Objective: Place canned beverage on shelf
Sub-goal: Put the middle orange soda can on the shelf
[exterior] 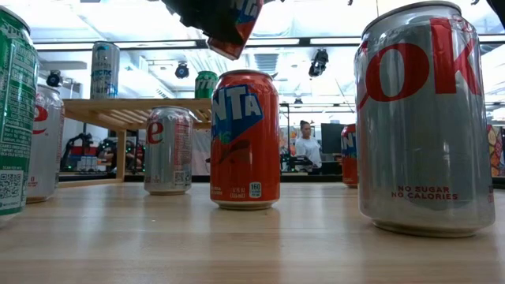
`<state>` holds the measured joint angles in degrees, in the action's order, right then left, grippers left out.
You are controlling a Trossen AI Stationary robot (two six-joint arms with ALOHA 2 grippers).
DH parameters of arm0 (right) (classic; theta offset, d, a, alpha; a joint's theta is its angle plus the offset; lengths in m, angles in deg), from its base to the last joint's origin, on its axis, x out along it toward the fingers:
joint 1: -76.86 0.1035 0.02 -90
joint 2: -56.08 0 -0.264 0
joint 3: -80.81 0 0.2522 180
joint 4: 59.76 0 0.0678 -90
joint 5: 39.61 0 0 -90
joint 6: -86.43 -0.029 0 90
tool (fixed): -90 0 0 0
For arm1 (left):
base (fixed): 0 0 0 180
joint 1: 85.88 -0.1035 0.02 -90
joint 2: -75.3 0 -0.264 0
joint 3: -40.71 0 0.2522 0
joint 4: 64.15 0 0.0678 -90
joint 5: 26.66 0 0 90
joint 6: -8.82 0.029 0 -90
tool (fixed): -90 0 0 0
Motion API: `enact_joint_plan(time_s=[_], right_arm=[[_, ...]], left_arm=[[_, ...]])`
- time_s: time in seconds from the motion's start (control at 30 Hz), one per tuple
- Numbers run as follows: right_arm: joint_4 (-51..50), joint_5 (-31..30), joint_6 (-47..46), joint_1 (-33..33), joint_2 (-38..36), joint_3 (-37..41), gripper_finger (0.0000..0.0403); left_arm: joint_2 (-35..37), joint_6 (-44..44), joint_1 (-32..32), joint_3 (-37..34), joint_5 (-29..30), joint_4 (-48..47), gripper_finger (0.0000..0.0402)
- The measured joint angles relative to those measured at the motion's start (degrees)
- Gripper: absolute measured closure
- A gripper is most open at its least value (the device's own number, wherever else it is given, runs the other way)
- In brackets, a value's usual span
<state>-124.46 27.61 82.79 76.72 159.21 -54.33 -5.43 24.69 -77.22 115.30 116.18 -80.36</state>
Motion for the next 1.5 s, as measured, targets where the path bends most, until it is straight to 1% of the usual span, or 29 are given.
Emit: enact_joint_plan(time_s=[0.1, 0.3, 0.4, 0.47, 0.7, 0.8, 0.97, 1.1, 1.17, 1.27, 1.37, 1.5], right_arm=[[0.47, -0.23, 0.02, -0.03, 0.00, 0.00, 0.0043], [0.31, -0.57, 0.23, -0.07, -0.75, -1.00, 0.0040], [0.44, -0.83, 0.66, -0.13, -2.11, -1.82, 0.0040], [0.42, -1.21, 1.17, -0.13, -3.18, -2.01, 0.0040], [0.29, -0.81, 3.38, -0.13, -5.74, -1.97, 0.0039], [0.51, -0.62, 4.05, -0.13, -6.55, -1.55, 0.0039], [1.29, 5.19, 4.47, -0.13, -7.11, 0.27, 0.0039], [5.43, 10.95, 5.01, -0.09, -8.47, 3.54, 0.0039], [7.62, 12.74, 5.42, 0.00, -9.49, 5.55, 0.0039], [10.96, 12.75, 6.03, 0.26, -11.65, 9.90, 0.0039], [16.42, 12.75, 6.23, 0.37, -14.56, 15.76, 0.0039], [23.55, 12.71, 6.02, 0.37, -18.95, 24.39, 0.0039]], left_arm=[[0.07, -0.53, -0.06, -0.01, -2.00, 0.15, 0.0120], [0.50, -1.62, -0.19, -0.47, -1.66, 0.40, 0.0120], [2.19, -2.49, -0.21, -2.07, -1.44, -0.06, 0.0120], [4.40, -3.53, -0.19, -3.88, -1.38, 0.01, 0.0120], [15.56, -10.00, -0.29, -12.28, -0.88, 0.48, 0.0120], [20.39, -12.30, -0.29, -16.44, 1.63, 2.03, 0.0120], [26.91, -14.54, -0.36, -22.86, 3.74, 4.86, 0.0120], [30.65, -15.18, -0.49, -27.63, 3.78, 8.63, 0.0120], [32.23, -15.16, -0.56, -29.76, 3.80, 10.09, 0.0120], [34.17, -15.25, -1.16, -31.86, 3.76, 12.03, 0.0120], [35.46, -15.30, -2.17, -34.09, 3.73, 14.63, 0.0120], [35.89, -15.93, -3.59, -35.48, 3.67, 14.92, 0.0120]])
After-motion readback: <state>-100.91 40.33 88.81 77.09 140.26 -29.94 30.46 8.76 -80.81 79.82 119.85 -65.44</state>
